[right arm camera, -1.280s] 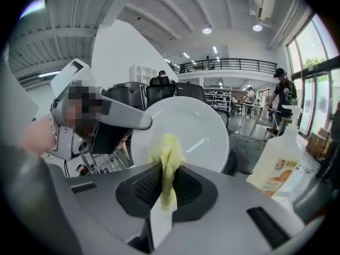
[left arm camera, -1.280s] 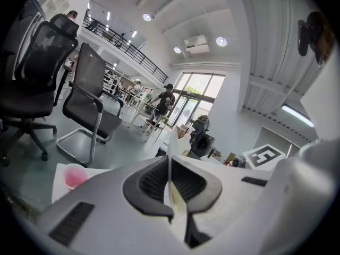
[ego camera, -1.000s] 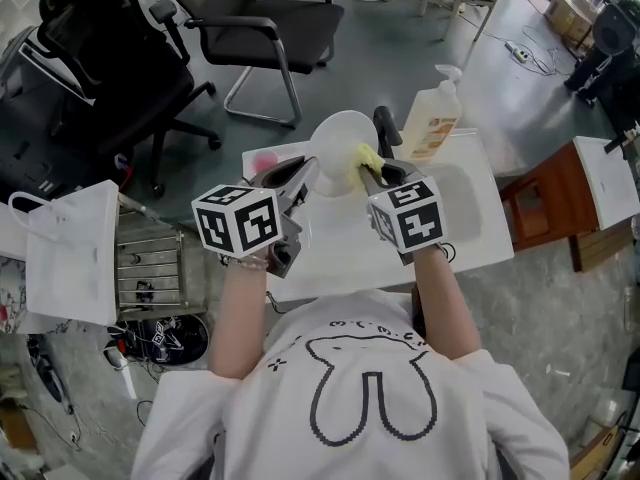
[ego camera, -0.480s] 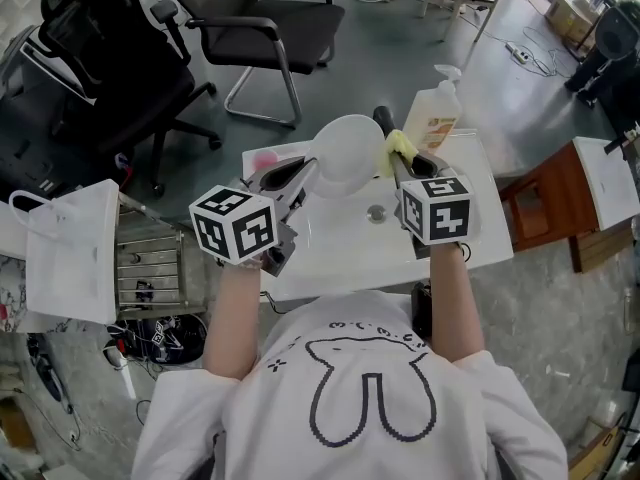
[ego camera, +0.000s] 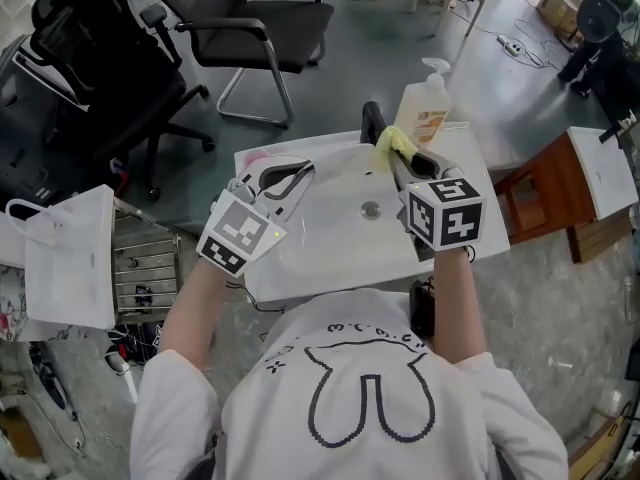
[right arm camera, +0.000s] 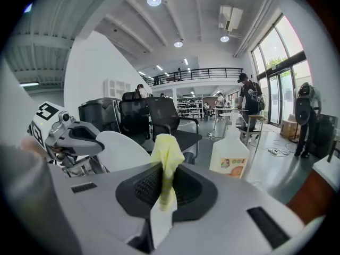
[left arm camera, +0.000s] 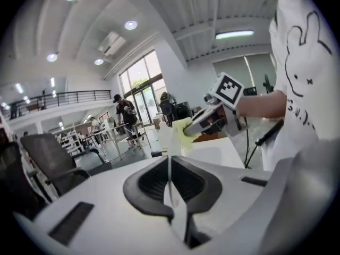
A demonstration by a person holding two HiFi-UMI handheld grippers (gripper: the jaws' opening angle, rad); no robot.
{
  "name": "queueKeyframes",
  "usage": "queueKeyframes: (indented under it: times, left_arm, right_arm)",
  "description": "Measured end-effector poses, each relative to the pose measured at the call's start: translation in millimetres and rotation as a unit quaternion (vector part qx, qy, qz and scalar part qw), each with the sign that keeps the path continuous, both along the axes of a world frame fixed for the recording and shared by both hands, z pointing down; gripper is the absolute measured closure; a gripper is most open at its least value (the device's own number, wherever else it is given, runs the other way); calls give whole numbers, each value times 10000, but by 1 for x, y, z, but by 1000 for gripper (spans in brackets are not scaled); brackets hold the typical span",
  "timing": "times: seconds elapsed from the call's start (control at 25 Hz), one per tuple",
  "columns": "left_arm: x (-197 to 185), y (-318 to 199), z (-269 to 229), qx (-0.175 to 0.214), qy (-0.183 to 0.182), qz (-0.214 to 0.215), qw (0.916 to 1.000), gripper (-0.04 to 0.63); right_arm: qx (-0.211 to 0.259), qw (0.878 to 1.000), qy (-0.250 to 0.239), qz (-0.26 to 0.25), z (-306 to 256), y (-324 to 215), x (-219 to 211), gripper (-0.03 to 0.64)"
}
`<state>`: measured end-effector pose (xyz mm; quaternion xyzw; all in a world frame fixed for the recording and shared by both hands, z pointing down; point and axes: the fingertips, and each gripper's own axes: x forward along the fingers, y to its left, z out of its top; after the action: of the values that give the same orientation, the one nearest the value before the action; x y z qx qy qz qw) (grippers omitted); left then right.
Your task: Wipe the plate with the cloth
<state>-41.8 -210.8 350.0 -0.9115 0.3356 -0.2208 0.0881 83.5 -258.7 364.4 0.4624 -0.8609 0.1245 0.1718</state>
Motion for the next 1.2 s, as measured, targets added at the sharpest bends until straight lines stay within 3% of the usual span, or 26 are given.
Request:
queueKeyframes:
  times: [0.16,0.32,0.48,0.64,0.72,0.96,1.2]
  left_arm:
    - [1,3,2,718,-707,372,9942,577]
    - [3,5,3,1535,-1410,617,9761,577]
    - [4,7,4,2295,-2067,745,9482,577]
    - [6,8,6,2991,-2751,925,9090,577]
    - [6,9,7,3187,-2928,981,8962,577]
    - [9,10,4,3585,-3200,1110,8699,577]
    - [17,15,6,3806,-3427,1252,8497,577]
  right_arm:
    - [43,9999,-96,-61,-8,3,0,568]
    - [85,9997,-210,-97,-14,5,1,568]
    - [209,9996,-63,-163,-19,7,1,568]
    - [379,9986,-49,-367,-34,12,-6,568]
    - [455,9976,-59,-518,-40,16,-15,568]
    - [797,9857,-33,-1484,-55,43,-68,568]
    - [790,9693,629,-2241,-39,63,-104,568]
